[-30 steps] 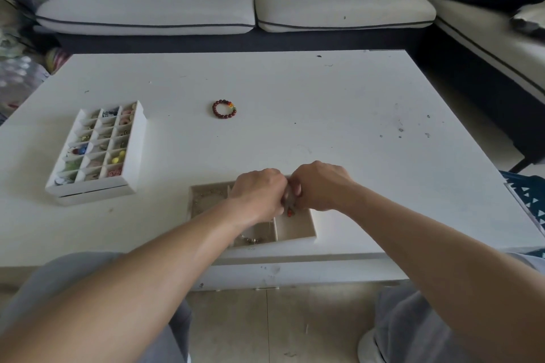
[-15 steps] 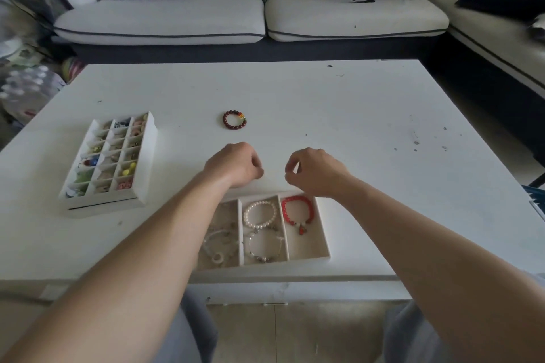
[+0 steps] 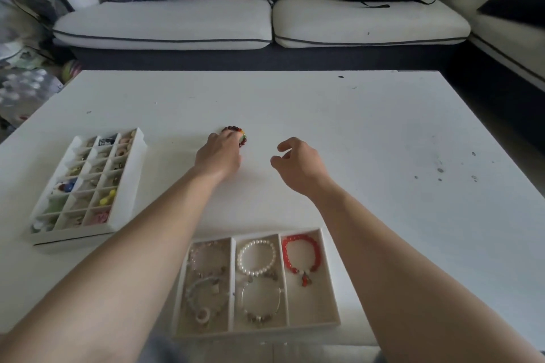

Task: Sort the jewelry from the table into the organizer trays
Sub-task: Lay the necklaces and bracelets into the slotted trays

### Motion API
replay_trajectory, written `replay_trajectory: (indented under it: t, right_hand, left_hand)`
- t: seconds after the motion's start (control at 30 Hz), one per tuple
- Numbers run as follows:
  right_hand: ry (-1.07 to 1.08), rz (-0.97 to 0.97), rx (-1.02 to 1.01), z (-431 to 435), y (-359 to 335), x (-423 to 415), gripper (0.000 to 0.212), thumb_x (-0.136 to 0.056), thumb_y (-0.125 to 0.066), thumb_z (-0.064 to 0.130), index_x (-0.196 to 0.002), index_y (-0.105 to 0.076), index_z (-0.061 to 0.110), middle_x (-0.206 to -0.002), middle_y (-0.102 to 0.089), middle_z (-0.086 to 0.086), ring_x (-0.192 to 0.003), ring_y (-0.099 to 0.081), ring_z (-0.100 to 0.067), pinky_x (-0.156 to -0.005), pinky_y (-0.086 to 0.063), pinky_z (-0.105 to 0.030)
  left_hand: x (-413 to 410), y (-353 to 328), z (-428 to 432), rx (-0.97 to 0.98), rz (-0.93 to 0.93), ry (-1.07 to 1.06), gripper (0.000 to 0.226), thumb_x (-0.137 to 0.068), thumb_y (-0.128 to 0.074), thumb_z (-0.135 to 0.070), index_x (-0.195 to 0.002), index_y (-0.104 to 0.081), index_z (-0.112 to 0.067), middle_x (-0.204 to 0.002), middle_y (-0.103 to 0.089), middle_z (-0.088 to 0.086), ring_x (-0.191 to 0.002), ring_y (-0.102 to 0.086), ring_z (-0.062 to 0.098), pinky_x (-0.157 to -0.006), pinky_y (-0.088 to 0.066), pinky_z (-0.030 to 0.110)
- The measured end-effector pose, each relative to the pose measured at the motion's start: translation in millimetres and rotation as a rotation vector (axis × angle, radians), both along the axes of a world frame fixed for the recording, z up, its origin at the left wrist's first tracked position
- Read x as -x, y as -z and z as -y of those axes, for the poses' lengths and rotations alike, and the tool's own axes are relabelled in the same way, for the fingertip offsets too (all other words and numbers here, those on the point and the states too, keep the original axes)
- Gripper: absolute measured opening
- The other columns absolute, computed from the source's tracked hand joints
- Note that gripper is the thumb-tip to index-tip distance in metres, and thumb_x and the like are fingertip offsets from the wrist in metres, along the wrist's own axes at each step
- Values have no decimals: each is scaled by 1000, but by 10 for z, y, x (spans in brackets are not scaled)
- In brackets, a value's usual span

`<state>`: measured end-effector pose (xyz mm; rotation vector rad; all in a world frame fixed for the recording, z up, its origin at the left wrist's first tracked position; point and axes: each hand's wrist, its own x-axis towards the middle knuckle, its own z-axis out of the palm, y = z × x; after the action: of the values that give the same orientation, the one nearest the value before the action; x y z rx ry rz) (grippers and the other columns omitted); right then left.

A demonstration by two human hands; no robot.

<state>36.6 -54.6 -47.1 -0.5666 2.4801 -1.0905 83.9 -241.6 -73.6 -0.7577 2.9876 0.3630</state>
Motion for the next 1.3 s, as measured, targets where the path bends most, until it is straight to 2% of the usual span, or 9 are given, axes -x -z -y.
replay_trajectory:
  t: [0.23, 0.57, 0.67, 0.77, 0.83, 0.97, 1.07, 1.17, 1.3]
  right_hand:
    - [4, 22, -19, -47, 84, 154, 31, -93, -57, 26, -123, -62, 20, -113, -65, 3, -99, -61, -20, -78, -48, -29]
    - [-140, 43, 93, -50, -157, -146, 50, -88, -54, 5, -134, -58, 24, -126, -53, 1, -105, -57, -16, -80, -45, -25]
    - [-193, 205, 159, -142, -296, -290, 36, -88, -58, 6, -122, -64, 17, -102, -67, 0, -84, -62, -14, -68, -47, -23]
    - [-295, 349, 128, -295, -391, -430, 23, -86, -61, 3, -107, -67, 10, -87, -75, -8, -72, -66, -16, -70, -49, -27]
    - [-326, 405, 100, -416, -436, -506, 21, -86, -63, 2, -105, -69, 9, -83, -75, -5, -72, -69, -17, -72, -50, -28]
    - [-328, 440, 184, -644, -522, -581, 8, -92, -64, 11, -96, -70, 13, -84, -75, -1, -79, -70, -15, -79, -51, -33]
    - [-376, 469, 247, -791, -599, -684, 9, -78, -61, 14, -81, -69, 17, -86, -71, 0, -87, -66, -13, -82, -49, -35]
    - [-349, 500, 287, -898, -604, -757, 23, -64, -51, 12, -72, -71, 20, -89, -68, 0, -92, -62, -15, -82, -50, -35]
    - [-247, 647, 399, -1013, -574, -758, 25, -90, -45, 13, -92, -69, 7, -99, -69, -8, -95, -64, -24, -82, -49, -38]
  left_hand:
    - [57, 88, 22, -49, -44, -61, 22, -97, -60, -19, -117, -67, -19, -127, -57, 9, -120, -55, 32, -93, -47, 38]
    - [-287, -458, -366, -367, -121, 47, 18, -101, -54, -15, -105, -68, -25, -105, -67, -10, -103, -60, 17, -90, -47, 33]
    - [-480, -644, -526, -479, -199, 104, 17, -101, -57, -12, -103, -70, -22, -98, -67, -11, -92, -59, 9, -86, -41, 25]
    - [-724, -767, -689, -596, -270, 98, 16, -102, -56, -13, -102, -71, -20, -91, -67, -12, -76, -57, -8, -73, -41, 13]
    - [-908, -804, -783, -666, -290, 62, 18, -103, -54, -13, -102, -71, -20, -85, -65, -9, -63, -55, -6, -61, -40, 11]
    - [-1184, -861, -909, -976, -357, -46, 18, -105, -49, -10, -105, -66, -16, -96, -72, 1, -71, -68, 12, -64, -51, 23]
    - [-1357, -949, -991, -1273, -392, -68, 16, -106, -47, -8, -110, -63, -8, -98, -73, 4, -85, -73, 21, -71, -57, 28]
    - [-1460, -998, -1061, -1296, -393, 12, 15, -105, -50, -6, -106, -64, -9, -96, -73, 6, -91, -72, 24, -80, -58, 31]
    - [-1536, -1030, -1123, -1250, -414, 97, 15, -102, -54, -2, -102, -67, -10, -96, -73, 9, -89, -71, 23, -82, -58, 30]
